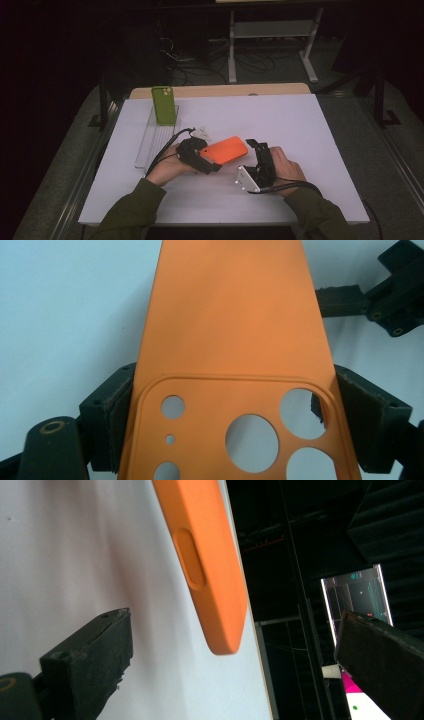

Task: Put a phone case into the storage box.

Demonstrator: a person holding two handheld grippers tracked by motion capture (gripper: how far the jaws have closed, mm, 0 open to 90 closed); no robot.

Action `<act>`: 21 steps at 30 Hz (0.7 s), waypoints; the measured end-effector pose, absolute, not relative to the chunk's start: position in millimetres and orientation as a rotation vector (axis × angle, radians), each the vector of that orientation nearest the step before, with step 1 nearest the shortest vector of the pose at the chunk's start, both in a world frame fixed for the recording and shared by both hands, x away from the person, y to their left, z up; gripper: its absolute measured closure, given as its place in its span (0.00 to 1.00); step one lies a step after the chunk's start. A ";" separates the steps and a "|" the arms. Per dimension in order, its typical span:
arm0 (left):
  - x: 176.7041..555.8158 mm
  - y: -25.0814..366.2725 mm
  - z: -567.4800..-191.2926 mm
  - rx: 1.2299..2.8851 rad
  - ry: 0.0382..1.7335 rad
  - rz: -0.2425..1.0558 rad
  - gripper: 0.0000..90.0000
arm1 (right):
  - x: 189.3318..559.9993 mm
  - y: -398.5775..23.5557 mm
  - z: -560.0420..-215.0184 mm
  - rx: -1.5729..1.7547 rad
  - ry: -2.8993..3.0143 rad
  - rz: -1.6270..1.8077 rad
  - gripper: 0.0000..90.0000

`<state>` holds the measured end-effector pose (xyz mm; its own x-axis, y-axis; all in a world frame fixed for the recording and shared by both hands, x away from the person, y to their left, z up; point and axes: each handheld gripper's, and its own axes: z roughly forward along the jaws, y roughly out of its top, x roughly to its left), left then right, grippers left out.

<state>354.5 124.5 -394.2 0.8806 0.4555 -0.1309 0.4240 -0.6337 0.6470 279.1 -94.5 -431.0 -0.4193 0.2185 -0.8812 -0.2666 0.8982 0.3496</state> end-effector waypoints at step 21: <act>351.3 118.4 -394.0 2.355 0.605 0.041 0.18 | 271.9 -74.8 -441.2 -0.182 1.831 0.477 0.38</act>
<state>351.3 118.4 -394.0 0.8907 0.4346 -0.1335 0.4126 -0.6495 0.6387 271.9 -74.8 -441.2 -0.3117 0.1157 -0.9431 -0.3593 0.9045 0.2297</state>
